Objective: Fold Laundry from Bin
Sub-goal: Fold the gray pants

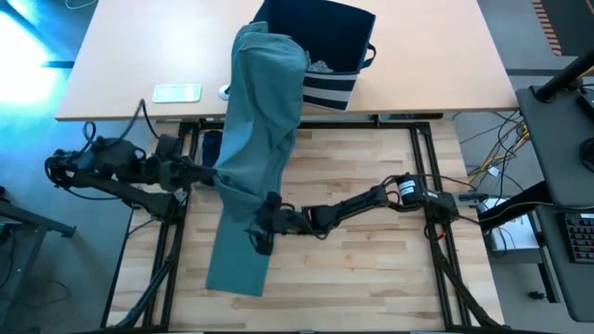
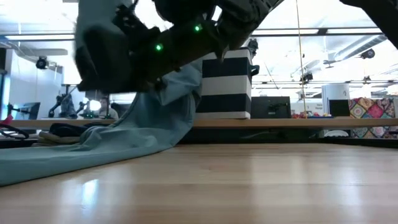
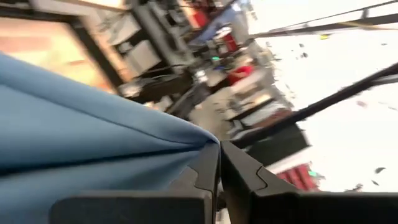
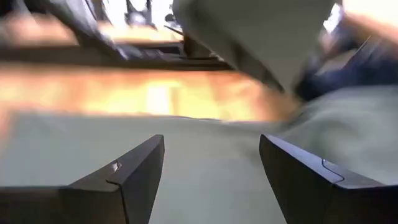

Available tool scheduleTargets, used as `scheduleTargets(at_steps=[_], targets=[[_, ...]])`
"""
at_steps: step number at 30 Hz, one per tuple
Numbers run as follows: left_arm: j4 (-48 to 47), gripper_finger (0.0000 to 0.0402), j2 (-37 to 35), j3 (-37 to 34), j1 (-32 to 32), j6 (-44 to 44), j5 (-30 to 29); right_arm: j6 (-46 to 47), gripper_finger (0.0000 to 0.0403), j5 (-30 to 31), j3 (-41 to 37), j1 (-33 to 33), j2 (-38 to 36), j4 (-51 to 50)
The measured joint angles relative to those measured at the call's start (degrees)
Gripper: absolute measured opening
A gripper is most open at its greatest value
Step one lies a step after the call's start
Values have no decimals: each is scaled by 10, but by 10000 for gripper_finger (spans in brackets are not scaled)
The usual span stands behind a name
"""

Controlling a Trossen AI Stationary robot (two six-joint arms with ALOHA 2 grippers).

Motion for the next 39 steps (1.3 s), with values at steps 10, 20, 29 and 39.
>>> scheduleTargets(at_steps=[10,20,29,39], targets=[[143,0,7,0,0,75,70,-207,258,230,0,18,1,44],[236,0,26,0,0,134,114,-250,258,72,4,24,4,258],[239,0,45,0,0,138,108,-143,258,65,97,32,62,242],[241,0,45,0,-1,127,128,-13,225,127,172,40,81,118]])
